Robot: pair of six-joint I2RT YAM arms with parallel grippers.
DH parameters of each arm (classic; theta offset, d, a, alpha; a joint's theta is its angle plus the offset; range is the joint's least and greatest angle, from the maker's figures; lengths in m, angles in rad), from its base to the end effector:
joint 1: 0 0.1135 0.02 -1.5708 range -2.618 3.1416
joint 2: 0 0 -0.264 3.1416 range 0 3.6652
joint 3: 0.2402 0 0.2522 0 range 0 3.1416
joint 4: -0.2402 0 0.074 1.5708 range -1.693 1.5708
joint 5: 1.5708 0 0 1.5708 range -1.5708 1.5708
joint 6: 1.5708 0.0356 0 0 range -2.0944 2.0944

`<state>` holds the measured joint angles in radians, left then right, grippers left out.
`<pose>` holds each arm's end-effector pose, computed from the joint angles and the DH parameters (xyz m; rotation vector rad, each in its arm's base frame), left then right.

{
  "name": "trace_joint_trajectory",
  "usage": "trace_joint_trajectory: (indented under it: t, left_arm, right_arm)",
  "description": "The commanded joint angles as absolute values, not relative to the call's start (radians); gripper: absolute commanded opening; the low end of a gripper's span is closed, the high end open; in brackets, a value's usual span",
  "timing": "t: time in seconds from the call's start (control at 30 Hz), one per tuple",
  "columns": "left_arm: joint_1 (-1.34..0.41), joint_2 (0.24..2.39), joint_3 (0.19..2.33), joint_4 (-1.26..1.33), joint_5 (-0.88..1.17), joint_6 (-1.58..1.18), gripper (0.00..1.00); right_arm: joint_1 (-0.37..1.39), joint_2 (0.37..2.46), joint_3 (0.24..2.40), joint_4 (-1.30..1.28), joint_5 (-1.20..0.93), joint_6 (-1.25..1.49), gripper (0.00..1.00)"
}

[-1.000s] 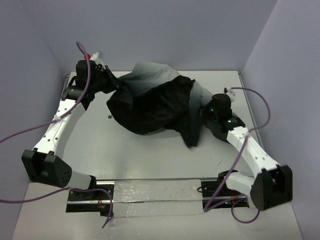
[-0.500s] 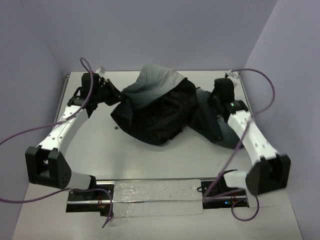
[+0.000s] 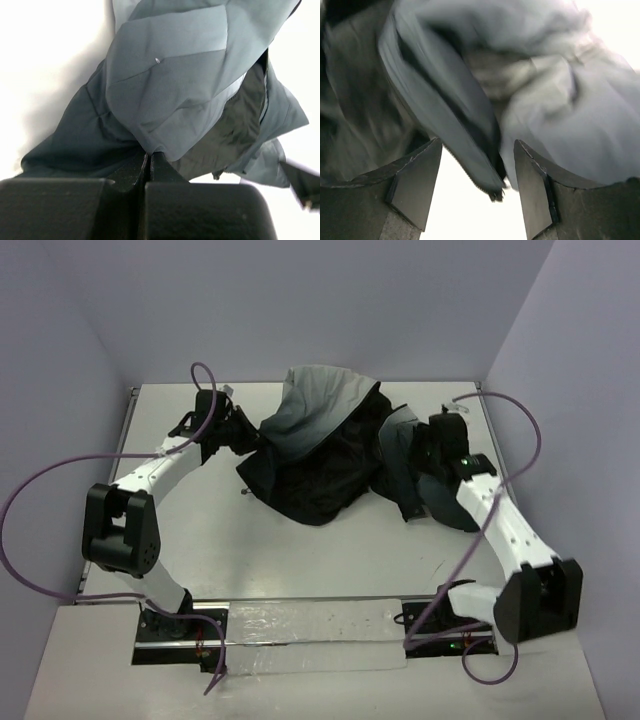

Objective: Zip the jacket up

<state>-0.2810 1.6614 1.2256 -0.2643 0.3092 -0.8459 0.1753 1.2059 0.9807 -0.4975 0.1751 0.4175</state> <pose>0.3561 -0.1141 0.2579 -0.5029 2.3582 -0.9143 0.2569 0.0392 0.2918 0.3652 2.2531 0.1093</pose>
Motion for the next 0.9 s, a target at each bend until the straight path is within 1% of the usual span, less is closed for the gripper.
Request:
trace_joint_trajectory:
  t: [0.0, 0.07, 0.23, 0.3, 0.37, 0.43, 0.47, 0.5, 0.57, 0.63, 0.73, 0.8, 0.87]
  left_arm:
    - [-0.282, 1.692, 1.313, -0.200, 0.304, -0.844, 0.00]
    - [-0.282, 1.705, 1.329, -0.200, 0.312, -0.843, 0.00]
    - [-0.282, 1.708, 1.331, -0.193, 0.325, -0.844, 0.00]
    - [-0.282, 1.706, 1.335, -0.198, 0.323, -0.841, 0.00]
    - [-0.282, 1.702, 1.335, -0.202, 0.320, -0.837, 0.00]
    - [-0.282, 1.700, 1.339, -0.208, 0.316, -0.836, 0.00]
    - [-0.281, 1.697, 1.341, -0.212, 0.316, -0.835, 0.00]
    - [-0.281, 1.697, 1.343, -0.215, 0.316, -0.833, 0.00]
    - [-0.281, 1.691, 1.351, -0.227, 0.306, -0.826, 0.00]
    - [-0.276, 1.686, 1.386, -0.255, 0.285, -0.815, 0.00]
    - [-0.229, 1.660, 1.461, -0.301, 0.262, -0.799, 0.00]
    - [-0.183, 1.656, 1.531, -0.304, 0.276, -0.803, 0.00]
    - [-0.136, 1.687, 1.662, -0.336, 0.289, -0.815, 0.00]
  right_arm:
    - [0.181, 1.102, 0.887, -0.489, 0.141, 0.393, 0.72]
    - [0.194, 1.109, 0.853, -0.506, 0.107, 0.395, 0.74]
    - [0.214, 1.184, 0.789, -0.444, 0.088, 0.410, 0.74]
    - [0.228, 1.243, 0.787, -0.408, 0.062, 0.415, 0.72]
    - [0.241, 1.280, 0.787, -0.390, 0.043, 0.420, 0.68]
    - [0.280, 1.303, 0.803, -0.380, 0.032, 0.431, 0.55]
    - [0.292, 1.301, 0.807, -0.384, 0.038, 0.435, 0.37]
    - [0.303, 1.299, 0.812, -0.385, 0.040, 0.440, 0.22]
    - [0.314, 1.266, 0.838, -0.401, 0.057, 0.459, 0.01]
    - [0.312, 1.226, 0.870, -0.422, 0.096, 0.456, 0.00]
    - [0.235, 1.151, 1.002, -0.482, 0.127, 0.426, 0.00]
    - [0.158, 1.135, 1.121, -0.496, 0.108, 0.408, 0.00]
    - [0.054, 1.169, 1.299, -0.501, 0.041, 0.404, 0.00]
